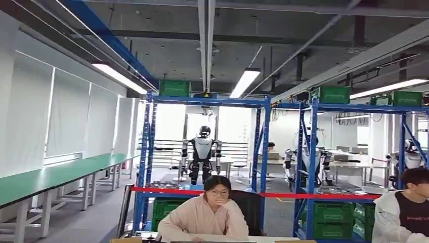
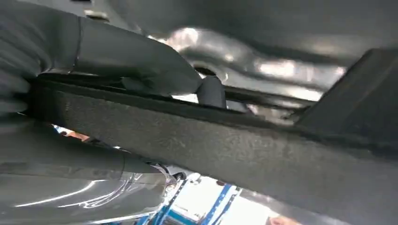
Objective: Take the parts from the cabinet and place them on the table.
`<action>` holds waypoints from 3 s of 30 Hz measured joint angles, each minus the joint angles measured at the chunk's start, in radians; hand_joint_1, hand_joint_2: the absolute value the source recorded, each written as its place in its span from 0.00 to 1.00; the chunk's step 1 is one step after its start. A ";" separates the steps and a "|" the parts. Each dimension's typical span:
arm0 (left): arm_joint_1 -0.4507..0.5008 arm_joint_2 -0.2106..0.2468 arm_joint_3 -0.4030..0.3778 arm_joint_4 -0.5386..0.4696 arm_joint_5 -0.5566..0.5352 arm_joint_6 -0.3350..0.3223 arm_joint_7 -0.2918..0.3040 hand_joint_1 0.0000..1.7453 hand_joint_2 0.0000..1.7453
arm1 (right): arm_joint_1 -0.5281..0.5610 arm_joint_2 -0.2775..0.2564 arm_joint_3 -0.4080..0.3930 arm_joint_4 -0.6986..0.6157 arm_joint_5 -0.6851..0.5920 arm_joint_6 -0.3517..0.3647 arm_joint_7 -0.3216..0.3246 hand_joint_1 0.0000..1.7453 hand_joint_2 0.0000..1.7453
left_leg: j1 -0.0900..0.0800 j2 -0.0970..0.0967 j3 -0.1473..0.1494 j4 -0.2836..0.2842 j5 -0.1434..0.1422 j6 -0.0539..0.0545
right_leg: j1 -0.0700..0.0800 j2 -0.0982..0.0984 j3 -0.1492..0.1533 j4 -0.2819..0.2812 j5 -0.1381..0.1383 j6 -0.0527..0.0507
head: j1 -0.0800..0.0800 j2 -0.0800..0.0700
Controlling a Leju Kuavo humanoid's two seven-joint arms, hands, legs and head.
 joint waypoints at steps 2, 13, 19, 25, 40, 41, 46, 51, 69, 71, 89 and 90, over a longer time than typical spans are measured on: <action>0.000 0.000 0.004 0.000 0.000 0.000 0.000 0.00 1.00 | 0.001 0.000 0.005 0.008 -0.003 0.000 -0.007 0.00 0.00 | 0.000 0.000 0.003 0.000 -0.001 0.000 | 0.000 0.000 0.033 -0.076 0.058 -0.001 | 0.000 0.000; 0.000 0.001 0.009 0.000 -0.003 0.011 -0.015 0.00 0.00 | -0.023 0.000 0.024 0.018 -0.074 0.019 -0.082 0.00 0.00 | -0.005 0.001 -0.065 0.165 -0.112 -0.035 | 0.001 -0.002 0.157 -0.349 0.166 -0.051 | 0.000 0.000; 0.004 0.002 0.010 0.000 -0.004 0.014 -0.026 0.00 0.00 | -0.044 -0.038 0.041 -0.036 -0.199 0.130 -0.170 0.00 0.00 | -0.004 0.001 -0.025 0.076 -0.015 -0.035 | 0.004 0.001 0.157 -0.335 0.157 -0.045 | 0.000 0.000; 0.011 0.003 0.012 0.000 -0.008 0.010 -0.029 0.00 0.00 | -0.141 -0.153 0.127 -0.157 -0.447 0.340 -0.226 0.00 0.00 | -0.003 0.000 0.004 0.007 -0.007 -0.009 | 0.008 0.003 0.148 -0.320 0.145 -0.020 | 0.000 0.000; 0.011 -0.001 0.021 0.003 -0.010 -0.006 -0.075 0.00 0.00 | 0.121 -0.353 -0.020 -0.516 -1.178 0.214 -0.471 0.00 0.00 | 0.001 -0.009 0.019 -0.011 -0.001 -0.027 | 0.018 0.000 0.168 -0.350 0.166 -0.038 | 0.000 0.000; 0.008 -0.001 0.021 0.003 -0.010 0.000 -0.078 0.00 0.00 | 0.208 -0.305 -0.109 -0.575 -1.189 0.234 -0.476 0.00 0.00 | 0.001 -0.007 0.017 -0.004 -0.024 -0.029 | 0.011 -0.008 0.169 -0.358 0.171 -0.043 | 0.000 0.000; 0.016 -0.004 0.025 0.004 -0.005 0.011 -0.080 0.00 0.00 | 0.522 -0.142 -0.375 -0.793 -1.281 0.345 -0.458 0.00 0.00 | -0.001 -0.001 -0.083 0.286 -0.186 -0.042 | 0.013 -0.024 0.153 -0.354 0.175 -0.051 | 0.000 0.000; 0.014 -0.004 0.037 0.004 0.008 0.019 -0.080 0.00 0.00 | 0.705 -0.038 -0.504 -0.963 -1.295 0.408 -0.480 0.00 0.00 | -0.004 -0.004 0.103 -0.015 -0.082 -0.033 | 0.019 -0.018 0.133 -0.327 0.176 -0.044 | 0.000 0.000; 0.014 -0.017 0.058 0.005 0.025 0.033 -0.079 0.00 0.00 | 0.948 0.070 -0.648 -1.194 -1.260 0.465 -0.557 0.00 0.00 | -0.012 0.021 0.003 -0.018 0.039 -0.014 | 0.015 -0.004 0.312 -0.387 0.068 -0.029 | 0.000 0.000; 0.016 -0.018 0.064 0.005 0.028 0.033 -0.079 0.00 0.00 | 0.970 0.075 -0.658 -1.196 -1.261 0.472 -0.563 0.00 0.00 | -0.011 0.018 -0.001 -0.020 0.041 -0.025 | 0.006 -0.009 0.304 -0.404 0.095 -0.045 | 0.000 0.000; 0.019 -0.029 0.097 0.006 0.057 0.046 -0.073 0.00 0.00 | 1.156 0.164 -0.798 -1.205 -1.220 0.580 -0.565 0.00 0.00 | -0.011 0.019 0.126 -0.044 -0.058 0.019 | 0.002 -0.009 0.091 -0.208 0.043 0.004 | 0.000 0.000; 0.019 -0.030 0.097 0.006 0.062 0.046 -0.072 0.00 0.00 | 1.163 0.167 -0.804 -1.202 -1.219 0.578 -0.565 0.00 0.00 | -0.014 0.020 0.112 -0.043 -0.046 0.021 | 0.001 -0.009 0.073 -0.132 -0.005 0.007 | 0.000 0.000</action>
